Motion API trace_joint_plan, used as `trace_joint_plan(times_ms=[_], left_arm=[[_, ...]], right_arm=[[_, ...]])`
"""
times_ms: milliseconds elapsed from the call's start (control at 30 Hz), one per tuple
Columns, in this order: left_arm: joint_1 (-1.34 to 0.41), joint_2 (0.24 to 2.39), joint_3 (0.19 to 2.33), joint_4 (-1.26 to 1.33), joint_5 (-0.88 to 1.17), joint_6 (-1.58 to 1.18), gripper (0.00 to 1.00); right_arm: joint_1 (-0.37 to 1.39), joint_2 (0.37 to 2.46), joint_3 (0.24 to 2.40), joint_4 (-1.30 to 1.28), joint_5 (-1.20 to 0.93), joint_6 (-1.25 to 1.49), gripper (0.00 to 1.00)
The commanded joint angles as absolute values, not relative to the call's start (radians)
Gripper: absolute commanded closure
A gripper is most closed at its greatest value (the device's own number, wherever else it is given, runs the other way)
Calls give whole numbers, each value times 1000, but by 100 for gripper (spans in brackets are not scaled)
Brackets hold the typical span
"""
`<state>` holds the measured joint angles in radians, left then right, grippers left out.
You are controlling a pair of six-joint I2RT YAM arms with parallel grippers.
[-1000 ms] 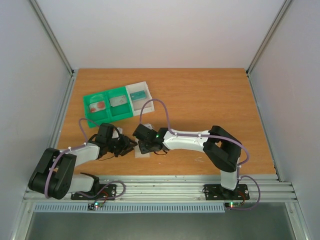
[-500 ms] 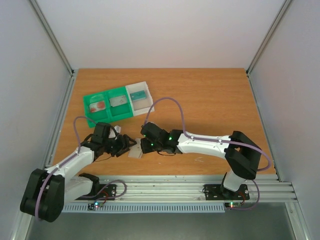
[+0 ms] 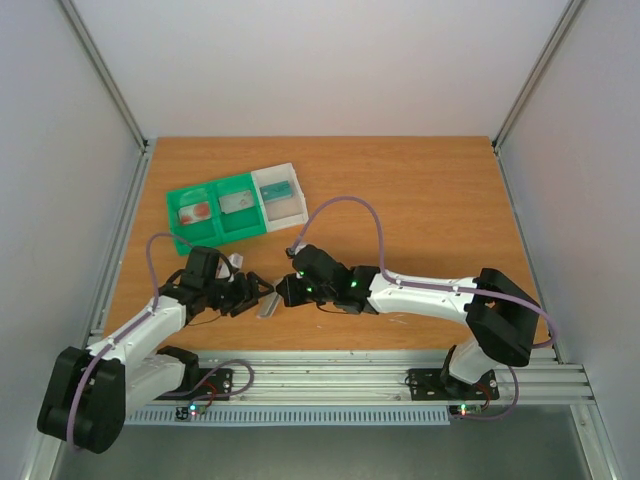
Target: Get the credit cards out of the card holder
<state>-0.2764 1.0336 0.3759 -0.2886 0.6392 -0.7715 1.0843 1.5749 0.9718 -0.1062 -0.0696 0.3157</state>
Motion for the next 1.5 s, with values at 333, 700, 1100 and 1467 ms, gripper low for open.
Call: trace_joint_plan(times_ms=[333, 700, 1100, 1467], left_arm=[[-278, 1021, 379, -272, 668, -747, 28], [-276, 1052, 387, -283, 639, -729, 32], [-276, 1065, 377, -265, 638, -729, 37], [-277, 1077, 377, -258, 632, -732, 71]], right_arm=[[1048, 1532, 946, -10, -88, 318, 99], [1020, 1522, 942, -15, -129, 308, 99], [996, 1496, 864, -15, -112, 333, 99], [983, 1479, 857, 41, -181, 358, 98]])
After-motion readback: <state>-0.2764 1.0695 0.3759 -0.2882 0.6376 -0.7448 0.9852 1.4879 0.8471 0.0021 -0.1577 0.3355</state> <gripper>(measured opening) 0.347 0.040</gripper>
